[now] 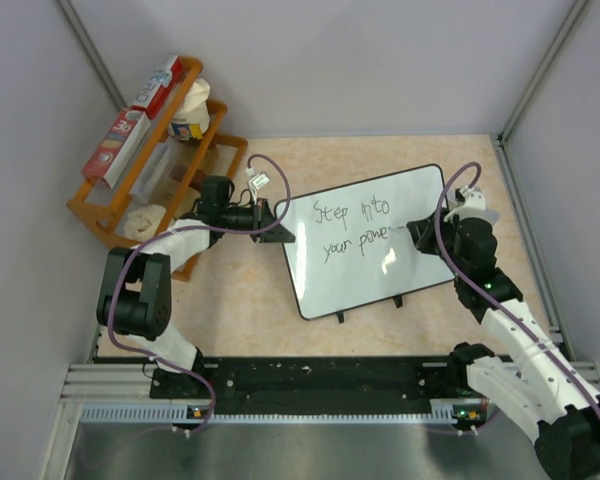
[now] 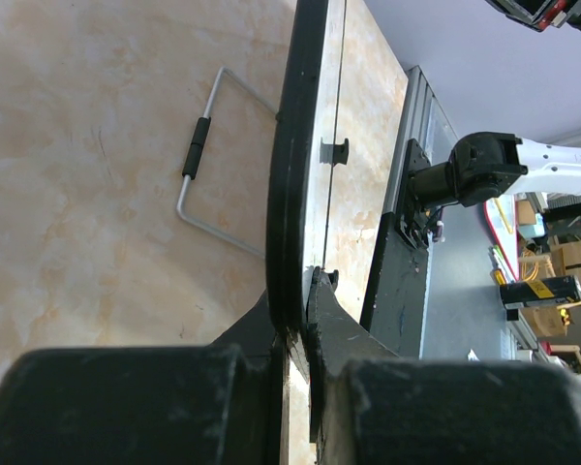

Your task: Write a sentence on the whiteboard

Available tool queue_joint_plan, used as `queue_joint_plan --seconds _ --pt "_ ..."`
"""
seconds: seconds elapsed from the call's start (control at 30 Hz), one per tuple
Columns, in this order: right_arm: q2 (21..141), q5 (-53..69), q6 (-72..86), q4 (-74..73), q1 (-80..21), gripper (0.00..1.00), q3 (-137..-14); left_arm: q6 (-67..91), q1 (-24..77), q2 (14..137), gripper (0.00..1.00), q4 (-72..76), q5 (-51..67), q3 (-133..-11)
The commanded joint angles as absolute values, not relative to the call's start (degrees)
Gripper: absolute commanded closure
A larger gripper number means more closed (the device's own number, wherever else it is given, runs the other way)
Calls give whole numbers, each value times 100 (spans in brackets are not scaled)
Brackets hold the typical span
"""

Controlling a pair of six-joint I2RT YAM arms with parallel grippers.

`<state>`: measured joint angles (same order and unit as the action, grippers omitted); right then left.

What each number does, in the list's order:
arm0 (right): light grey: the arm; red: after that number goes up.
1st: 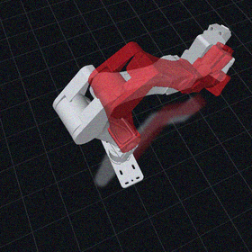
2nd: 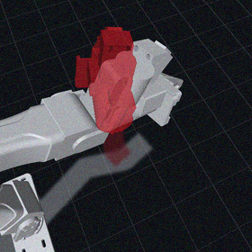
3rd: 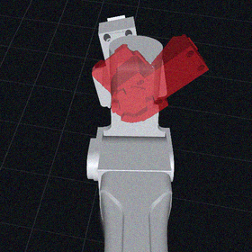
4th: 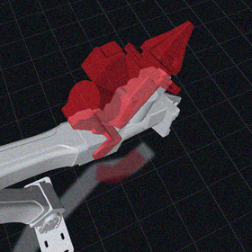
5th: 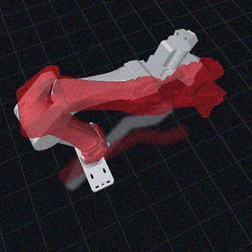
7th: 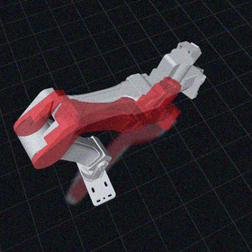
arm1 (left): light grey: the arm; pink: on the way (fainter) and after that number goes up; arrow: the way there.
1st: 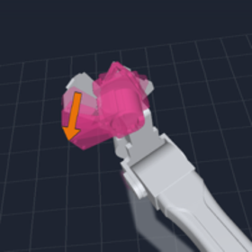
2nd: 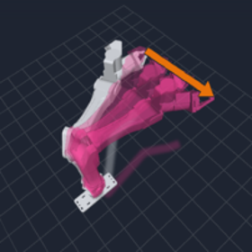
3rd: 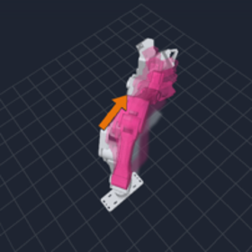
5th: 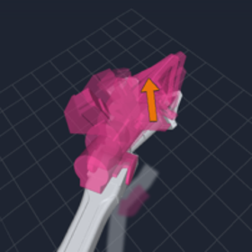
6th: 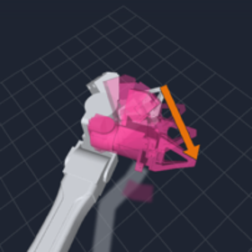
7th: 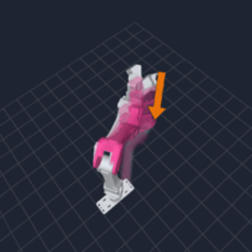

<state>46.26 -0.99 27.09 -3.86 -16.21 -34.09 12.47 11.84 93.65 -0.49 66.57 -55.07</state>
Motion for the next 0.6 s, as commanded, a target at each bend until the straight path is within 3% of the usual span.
queue_joint_plan --seconds 0.0,0.57 --pt "4544 -141 2637 -299 -1547 100 -3261 -106 1441 9571 100 -264 5695 -5309" --pt "4210 -35 2593 -606 -1547 100 -3032 -114 1441 9571 100 -264 5687 -5309"
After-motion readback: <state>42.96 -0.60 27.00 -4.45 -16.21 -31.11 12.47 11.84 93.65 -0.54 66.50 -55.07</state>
